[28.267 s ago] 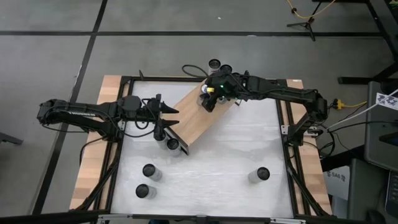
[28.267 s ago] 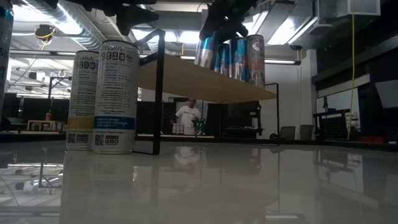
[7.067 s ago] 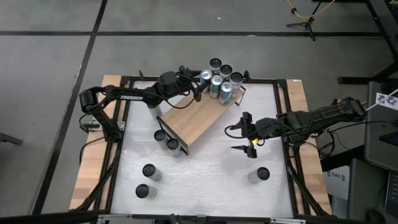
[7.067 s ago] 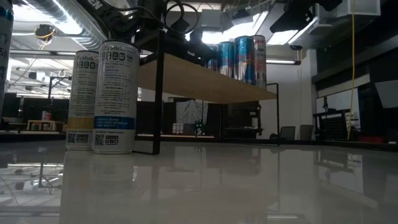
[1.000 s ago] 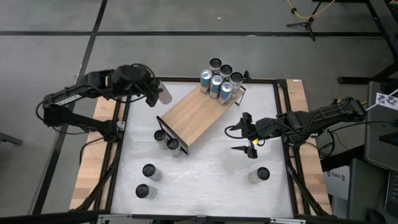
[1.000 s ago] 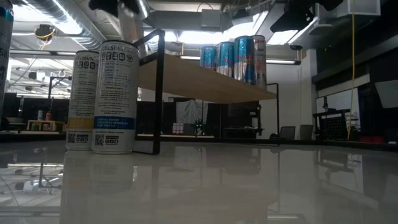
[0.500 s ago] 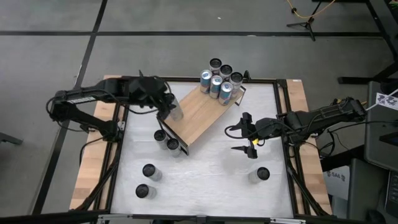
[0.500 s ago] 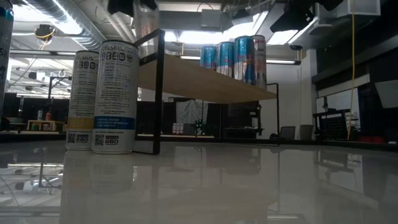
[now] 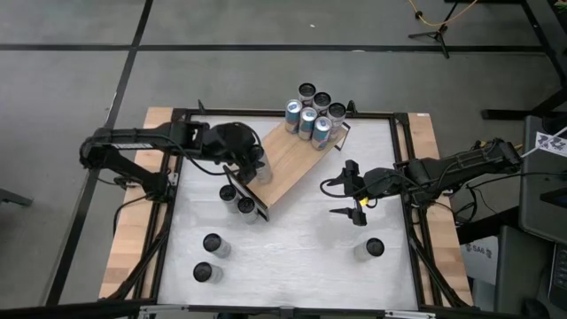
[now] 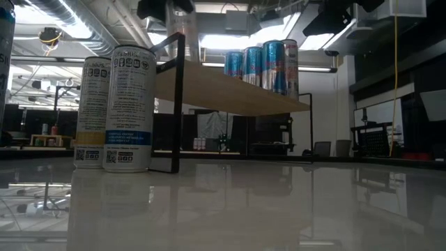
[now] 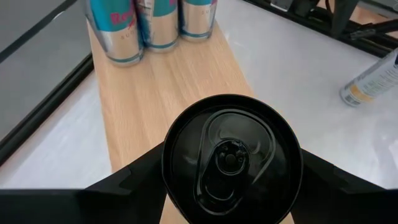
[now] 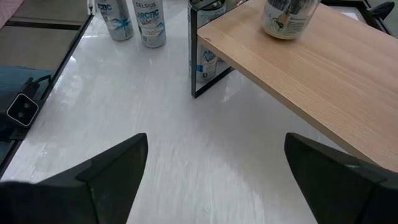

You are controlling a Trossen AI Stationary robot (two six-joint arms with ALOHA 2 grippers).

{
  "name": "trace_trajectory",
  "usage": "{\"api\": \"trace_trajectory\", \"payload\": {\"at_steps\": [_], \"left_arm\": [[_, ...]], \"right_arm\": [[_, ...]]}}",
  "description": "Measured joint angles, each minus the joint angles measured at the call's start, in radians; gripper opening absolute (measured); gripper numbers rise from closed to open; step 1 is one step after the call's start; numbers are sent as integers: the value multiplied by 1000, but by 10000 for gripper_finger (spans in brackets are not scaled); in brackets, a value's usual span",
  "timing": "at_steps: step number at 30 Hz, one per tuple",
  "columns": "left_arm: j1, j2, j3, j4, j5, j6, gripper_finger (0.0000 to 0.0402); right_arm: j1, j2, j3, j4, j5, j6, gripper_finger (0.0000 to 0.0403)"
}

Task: Place canned beverage on shelf
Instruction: Put the white-yellow soda can on the shelf

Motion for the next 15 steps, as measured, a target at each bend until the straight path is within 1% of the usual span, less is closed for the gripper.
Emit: {"api": "trace_trajectory", "payload": {"at_steps": [7,15], "left_arm": [[-11,1,0,2,-9,0,248],[-11,2,0,3,-6,-3,288]], "right_arm": [[0,0,0,0,0,0,374],[0,0,0,0,0,0,374]]}}
